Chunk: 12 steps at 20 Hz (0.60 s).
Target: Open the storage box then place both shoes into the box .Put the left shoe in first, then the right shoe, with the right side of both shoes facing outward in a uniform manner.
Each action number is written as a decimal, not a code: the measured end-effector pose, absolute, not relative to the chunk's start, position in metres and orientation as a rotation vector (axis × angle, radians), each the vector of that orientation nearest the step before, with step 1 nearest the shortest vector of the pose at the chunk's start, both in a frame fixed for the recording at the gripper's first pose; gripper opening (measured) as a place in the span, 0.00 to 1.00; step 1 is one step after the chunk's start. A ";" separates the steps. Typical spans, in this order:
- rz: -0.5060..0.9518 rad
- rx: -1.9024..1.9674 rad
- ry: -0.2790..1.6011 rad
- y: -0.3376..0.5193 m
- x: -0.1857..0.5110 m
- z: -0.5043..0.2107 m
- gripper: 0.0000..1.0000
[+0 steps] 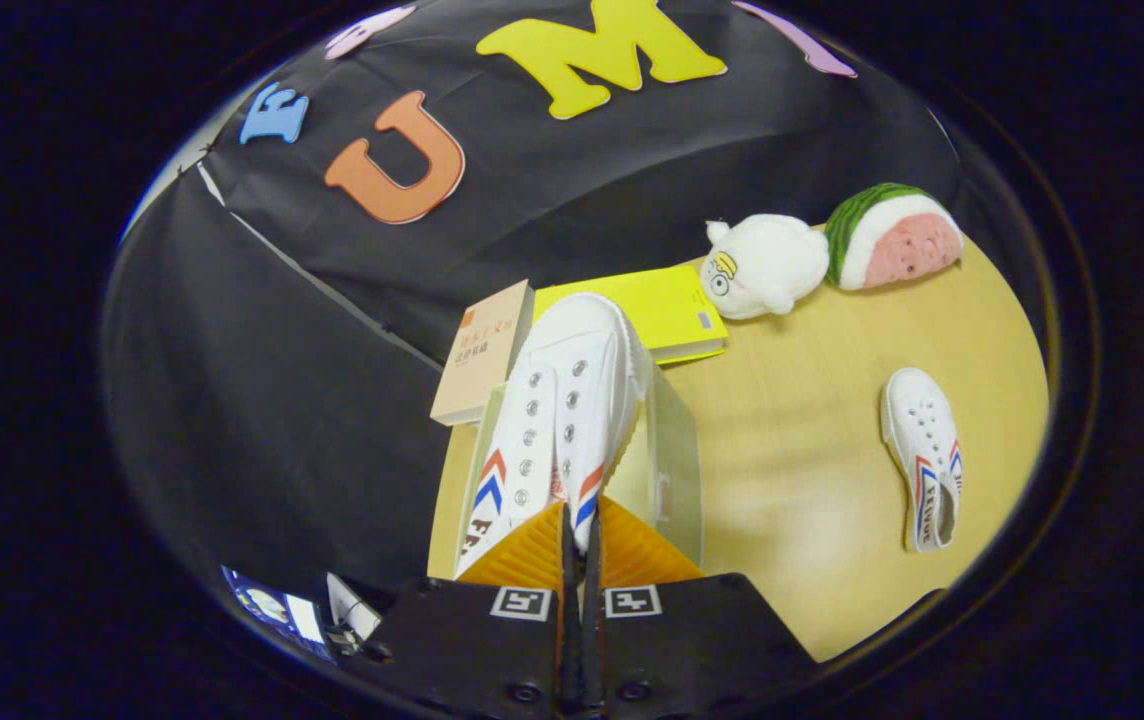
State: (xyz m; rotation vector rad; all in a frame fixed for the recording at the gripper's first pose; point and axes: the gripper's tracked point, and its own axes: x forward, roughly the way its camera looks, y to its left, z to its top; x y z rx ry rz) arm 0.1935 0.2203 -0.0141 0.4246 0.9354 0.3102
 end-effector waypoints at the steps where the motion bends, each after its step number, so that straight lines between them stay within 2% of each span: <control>1: 0.308 0.412 0.934 0.232 0.195 -0.021 0.06; 12: 0.294 0.343 1.027 0.307 0.196 -0.108 0.06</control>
